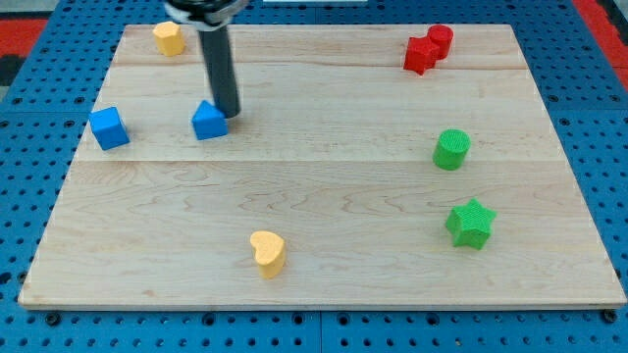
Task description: Move the blue triangle to the bottom right of the blue cube
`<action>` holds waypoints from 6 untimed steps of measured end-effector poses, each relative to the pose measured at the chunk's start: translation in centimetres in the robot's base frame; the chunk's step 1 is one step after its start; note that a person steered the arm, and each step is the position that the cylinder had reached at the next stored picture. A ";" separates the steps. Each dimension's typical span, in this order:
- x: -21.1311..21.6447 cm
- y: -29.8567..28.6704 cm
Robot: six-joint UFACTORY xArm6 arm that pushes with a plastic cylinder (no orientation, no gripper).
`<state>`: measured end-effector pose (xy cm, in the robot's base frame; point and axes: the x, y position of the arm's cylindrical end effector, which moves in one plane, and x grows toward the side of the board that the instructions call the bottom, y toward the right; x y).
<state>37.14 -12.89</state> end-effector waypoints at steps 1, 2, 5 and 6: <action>2.1 0.0; 3.3 0.4; 2.0 -7.1; -3.3 -5.0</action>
